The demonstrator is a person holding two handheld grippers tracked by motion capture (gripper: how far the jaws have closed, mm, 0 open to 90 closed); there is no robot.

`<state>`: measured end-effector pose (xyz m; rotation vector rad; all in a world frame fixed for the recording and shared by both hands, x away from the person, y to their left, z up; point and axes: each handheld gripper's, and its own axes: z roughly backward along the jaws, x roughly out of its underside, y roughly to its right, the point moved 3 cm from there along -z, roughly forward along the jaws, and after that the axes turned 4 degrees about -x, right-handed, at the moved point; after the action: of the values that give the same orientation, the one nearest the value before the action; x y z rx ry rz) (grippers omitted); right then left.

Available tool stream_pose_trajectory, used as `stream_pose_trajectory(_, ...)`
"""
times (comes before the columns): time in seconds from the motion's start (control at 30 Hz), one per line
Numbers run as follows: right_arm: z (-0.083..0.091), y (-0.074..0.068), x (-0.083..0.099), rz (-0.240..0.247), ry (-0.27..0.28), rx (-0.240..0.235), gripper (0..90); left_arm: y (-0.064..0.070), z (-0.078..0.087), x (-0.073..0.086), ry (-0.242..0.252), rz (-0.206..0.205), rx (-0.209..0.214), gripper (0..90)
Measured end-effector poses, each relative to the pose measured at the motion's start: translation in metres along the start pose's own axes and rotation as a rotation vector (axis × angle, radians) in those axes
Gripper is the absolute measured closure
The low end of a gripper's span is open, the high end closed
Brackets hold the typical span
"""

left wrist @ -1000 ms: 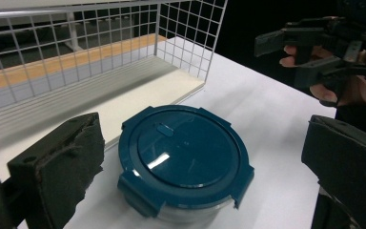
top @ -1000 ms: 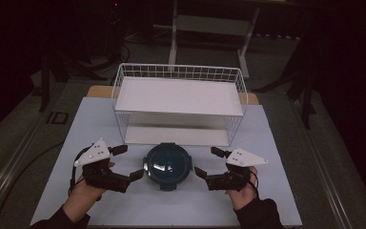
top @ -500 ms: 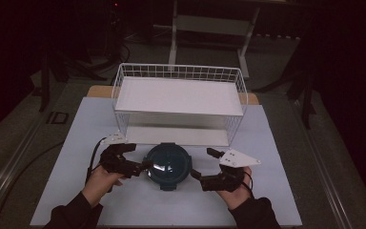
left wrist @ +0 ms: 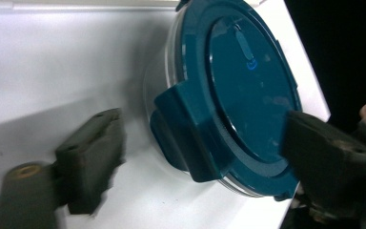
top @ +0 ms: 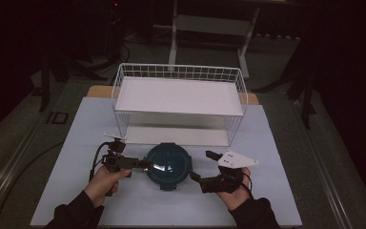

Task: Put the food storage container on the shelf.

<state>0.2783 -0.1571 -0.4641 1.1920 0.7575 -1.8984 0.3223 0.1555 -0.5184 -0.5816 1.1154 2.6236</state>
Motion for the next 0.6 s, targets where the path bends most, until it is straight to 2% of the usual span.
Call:
stream_pose_trajectory(0.03, 0.0, 0.0, 0.0, 0.0, -0.003, 0.0, 10.3, -0.001, 0.0, 0.0, -0.002, 0.013, 0.019, 20.7)
stream_pose_trajectory(0.13, -0.002, 0.002, 0.002, -0.015, -0.007, -0.003, 10.3, -0.005, -0.001, 0.0, -0.001, 0.06, 0.017, 32.3)
stream_pose_trajectory(0.17, -0.002, 0.003, 0.002, -0.019, -0.008, -0.006, 10.3, -0.006, -0.001, -0.001, 0.008, 0.078, 0.017, 32.7)
stream_pose_trajectory(0.2, -0.002, 0.003, 0.003, -0.022, -0.01, -0.004, 10.6, -0.007, -0.001, -0.001, 0.008, 0.095, 0.026, 37.0)
stream_pose_trajectory(0.3, -0.002, 0.004, 0.004, -0.028, -0.015, -0.004, 12.3, -0.009, -0.005, 0.0, -0.018, 0.109, 0.035, 46.6)
stream_pose_trajectory(0.47, -0.003, 0.006, 0.004, -0.042, -0.023, -0.009, 12.9, -0.014, -0.009, 0.002, -0.042, 0.133, 0.094, 48.7)
stream_pose_trajectory(0.6, -0.005, 0.009, 0.006, -0.081, -0.035, -0.02, 15.2, -0.014, -0.009, 0.002, -0.053, 0.116, 0.103, 49.6)
